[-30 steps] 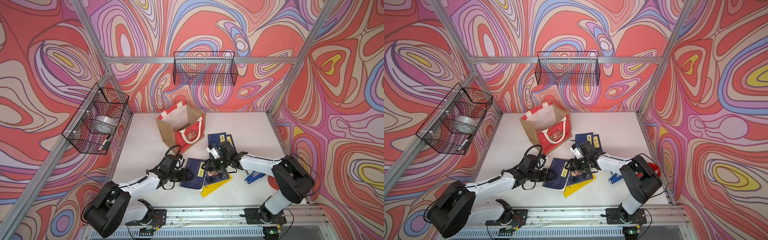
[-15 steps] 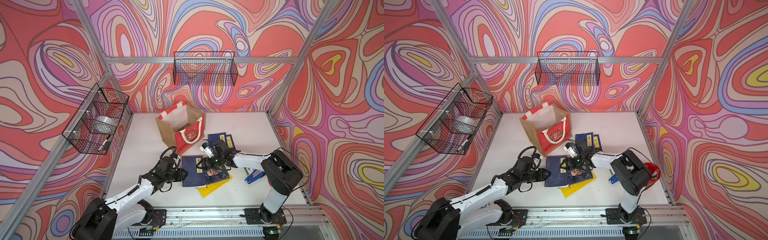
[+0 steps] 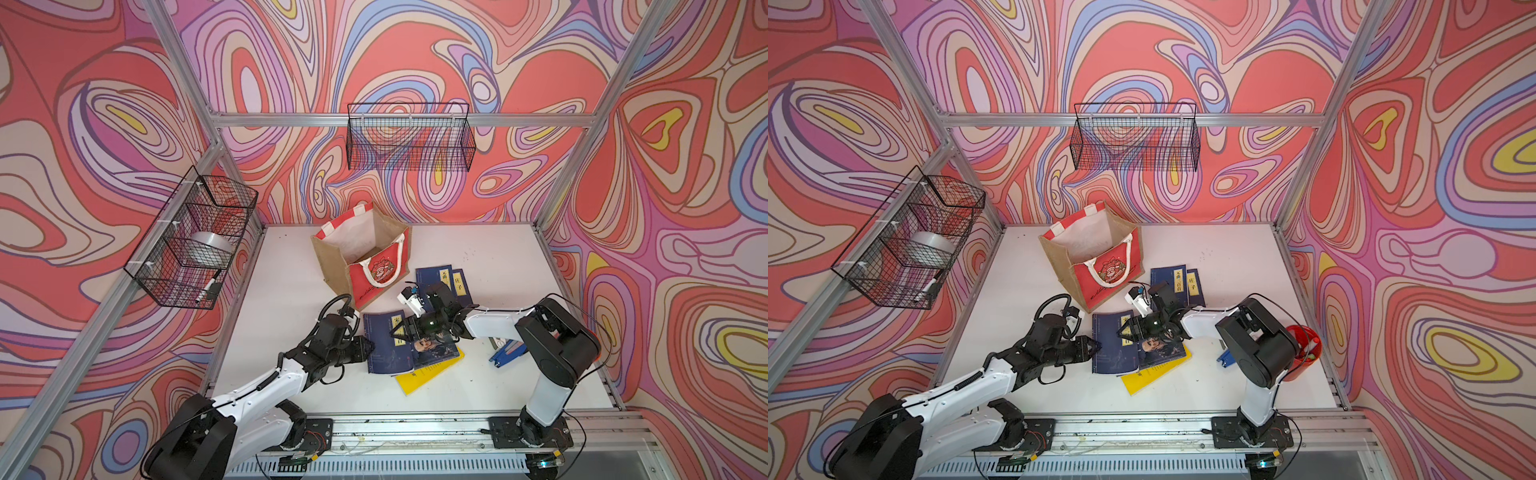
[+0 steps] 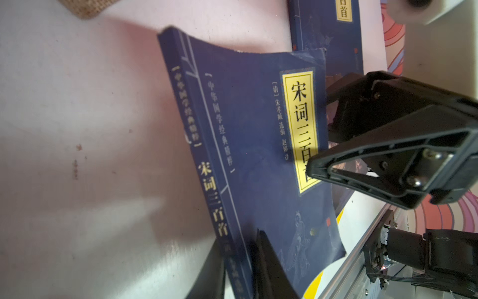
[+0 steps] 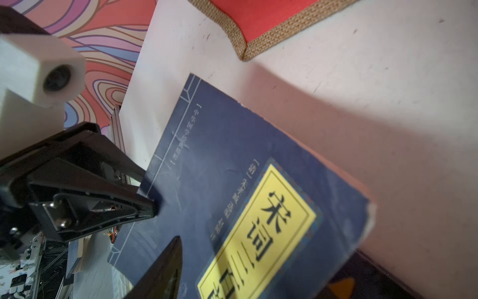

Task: Put the books into the canvas bag
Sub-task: Pick up the book from the book.

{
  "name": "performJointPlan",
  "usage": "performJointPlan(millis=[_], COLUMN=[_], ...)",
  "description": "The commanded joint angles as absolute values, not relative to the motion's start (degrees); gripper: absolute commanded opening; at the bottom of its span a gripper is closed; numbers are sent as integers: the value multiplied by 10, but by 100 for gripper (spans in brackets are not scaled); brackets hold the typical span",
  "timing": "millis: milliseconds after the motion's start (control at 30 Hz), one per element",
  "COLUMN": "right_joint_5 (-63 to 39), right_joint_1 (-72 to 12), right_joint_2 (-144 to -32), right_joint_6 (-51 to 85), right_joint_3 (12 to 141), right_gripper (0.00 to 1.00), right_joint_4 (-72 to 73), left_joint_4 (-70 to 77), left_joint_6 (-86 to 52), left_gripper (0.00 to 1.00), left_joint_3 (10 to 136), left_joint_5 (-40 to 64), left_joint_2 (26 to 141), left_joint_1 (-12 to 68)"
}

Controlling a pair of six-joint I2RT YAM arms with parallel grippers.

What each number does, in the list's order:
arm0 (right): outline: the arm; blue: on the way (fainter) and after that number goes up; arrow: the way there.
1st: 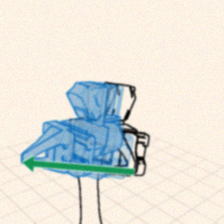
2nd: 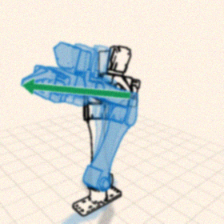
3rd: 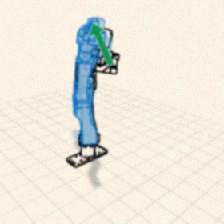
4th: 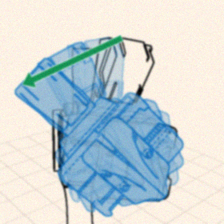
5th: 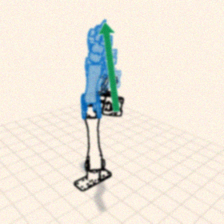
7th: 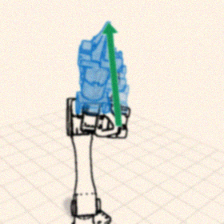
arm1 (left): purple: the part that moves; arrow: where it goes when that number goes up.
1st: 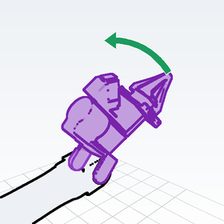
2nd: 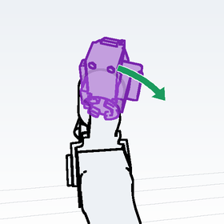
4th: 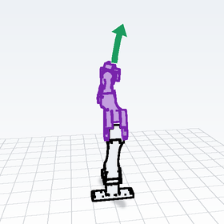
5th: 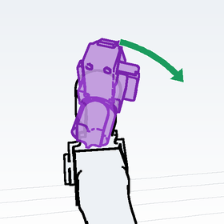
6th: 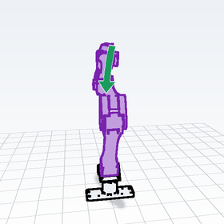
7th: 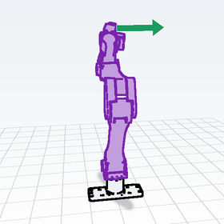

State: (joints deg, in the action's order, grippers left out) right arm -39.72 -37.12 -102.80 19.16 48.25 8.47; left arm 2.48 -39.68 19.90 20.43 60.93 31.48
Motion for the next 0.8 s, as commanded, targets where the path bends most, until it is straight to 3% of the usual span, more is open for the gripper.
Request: performJointPlan(millis=[0,233,300,400,600,767], right_joint_5=[-439,-458,-459,-458,-454,-397], right_joint_1=[-390,-395,-395,-395,-395,-393], right_joint_2=[-1058,-1068,-1070,-1074,-1056,-975], right_joint_6=[197,183,175,171,169,158], right_joint_3=[457,447,447,450,458,510], right_gripper=[54,52,52,52,54,64], right_joint_4=[55,77,74,66,56,-32], left_joint_4=[93,132,136,124,64,-49], left_joint_6=[-399,-396,-392,-388,-374,-338], left_gripper=[35,38,28,1,0,0], left_joint_3=[197,199,199,201,205,238], left_joint_5=[219,228,229,224,214,172], left_joint_2=[624,665,664,654,597,487], left_joint_1=[315,315,315,315,315,315])
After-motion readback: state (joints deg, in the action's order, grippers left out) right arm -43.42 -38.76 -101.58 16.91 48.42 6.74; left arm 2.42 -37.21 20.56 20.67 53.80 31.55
